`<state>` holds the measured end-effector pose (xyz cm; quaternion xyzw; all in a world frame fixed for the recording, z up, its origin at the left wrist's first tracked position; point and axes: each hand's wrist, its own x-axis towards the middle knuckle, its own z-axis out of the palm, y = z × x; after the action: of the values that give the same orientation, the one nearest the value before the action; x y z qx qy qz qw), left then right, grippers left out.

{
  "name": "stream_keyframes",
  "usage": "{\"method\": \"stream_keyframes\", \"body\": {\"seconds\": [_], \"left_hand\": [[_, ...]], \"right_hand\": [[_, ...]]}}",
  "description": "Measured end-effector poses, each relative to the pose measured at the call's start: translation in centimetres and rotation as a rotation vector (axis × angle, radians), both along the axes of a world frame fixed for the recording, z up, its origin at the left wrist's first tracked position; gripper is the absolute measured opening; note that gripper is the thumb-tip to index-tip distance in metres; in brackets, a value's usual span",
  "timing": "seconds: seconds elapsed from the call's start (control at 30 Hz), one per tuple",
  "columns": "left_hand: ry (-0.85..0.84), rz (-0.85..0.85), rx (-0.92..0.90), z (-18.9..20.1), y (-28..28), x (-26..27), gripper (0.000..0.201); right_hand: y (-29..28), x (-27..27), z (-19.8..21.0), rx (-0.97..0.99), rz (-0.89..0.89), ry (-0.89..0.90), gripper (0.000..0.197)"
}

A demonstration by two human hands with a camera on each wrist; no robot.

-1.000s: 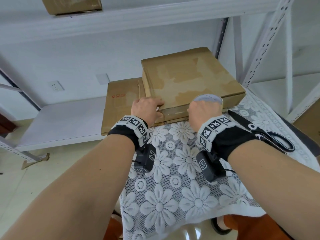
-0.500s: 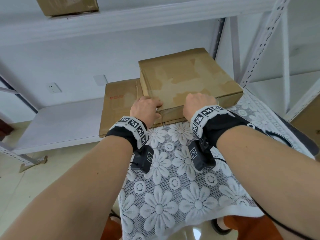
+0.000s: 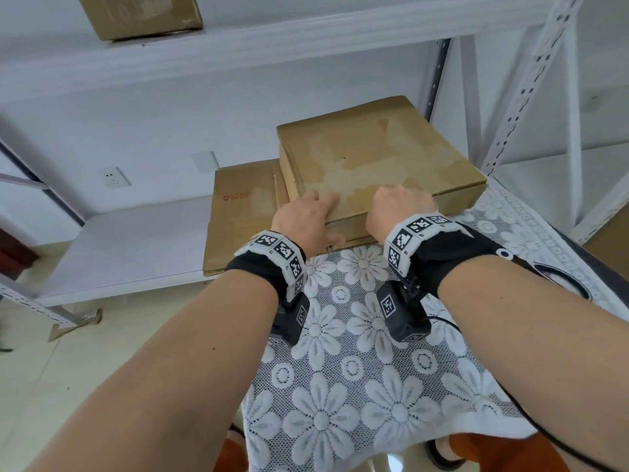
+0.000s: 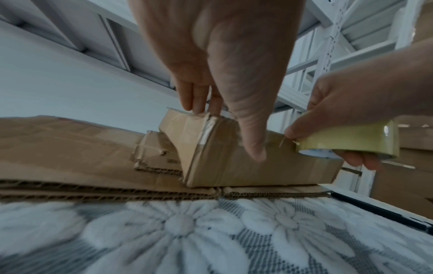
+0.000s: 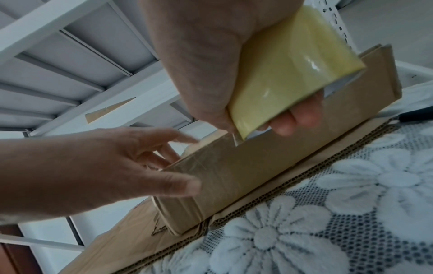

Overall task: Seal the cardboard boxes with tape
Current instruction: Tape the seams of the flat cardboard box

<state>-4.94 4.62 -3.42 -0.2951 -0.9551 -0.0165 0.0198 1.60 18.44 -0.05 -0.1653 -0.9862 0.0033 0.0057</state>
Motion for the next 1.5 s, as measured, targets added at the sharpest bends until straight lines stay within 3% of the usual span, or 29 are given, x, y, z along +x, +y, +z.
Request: {"method": "stream_keyframes", "body": {"seconds": [0.1, 0.23, 0.37, 0.5, 0.6, 0.73, 0.8, 0.97, 1.17, 1.33, 1.5], "left_hand": [[0.062, 0.004, -0.090, 0.7, 1.2, 0.0, 0.049], [0.027, -0.021, -0.005, 0.4, 2.8, 0.0, 0.036], [0.043, -0.015, -0.028, 0.7, 3.9, -0.1, 0.040], [0.044, -0.091, -0.119, 1.1, 4.8, -0.5, 0.050], [-0.019, -0.078, -0.063, 1.0, 4.9, -0.5, 0.047], [-0.050, -0.063, 0.001, 0.7, 5.0, -0.1, 0.044], [-0.041, -0.054, -0.016, 0.9, 5.2, -0.2, 0.045], [-0.059, -0.043, -0.027, 1.1, 5.2, -0.3, 0.050], [-0.058, -0.023, -0.019, 0.9, 4.8, -0.2, 0.049], [-0.075, -0.030, -0.030, 1.0, 4.8, -0.3, 0.051], [-0.086, -0.026, -0.038, 1.1, 5.0, -0.4, 0.053]], "right_hand": [[0.2, 0.0, -0.2, -0.002, 0.005, 0.009, 0.023], [0.8, -0.1, -0.7, 0.002, 0.011, 0.011, 0.030], [1.1, 0.1, -0.8, 0.000, 0.047, -0.031, 0.033], [1.4, 0.1, -0.6, -0.040, 0.064, -0.071, 0.014], [1.9, 0.3, -1.0, -0.054, 0.101, -0.084, 0.025], [3.0, 0.9, -0.3, -0.144, 0.198, -0.328, 0.024], [3.4, 1.4, 0.5, -0.176, 0.190, -0.415, 0.014], [3.3, 1.8, 0.5, -0.031, 0.292, -0.271, 0.010], [2.7, 1.4, -0.2, 0.085, 0.233, -0.293, 0.022], [4.2, 2.2, 0.2, 0.128, 0.167, -0.195, 0.012], [4.7, 2.5, -0.2, 0.114, 0.188, -0.114, 0.028]]}}
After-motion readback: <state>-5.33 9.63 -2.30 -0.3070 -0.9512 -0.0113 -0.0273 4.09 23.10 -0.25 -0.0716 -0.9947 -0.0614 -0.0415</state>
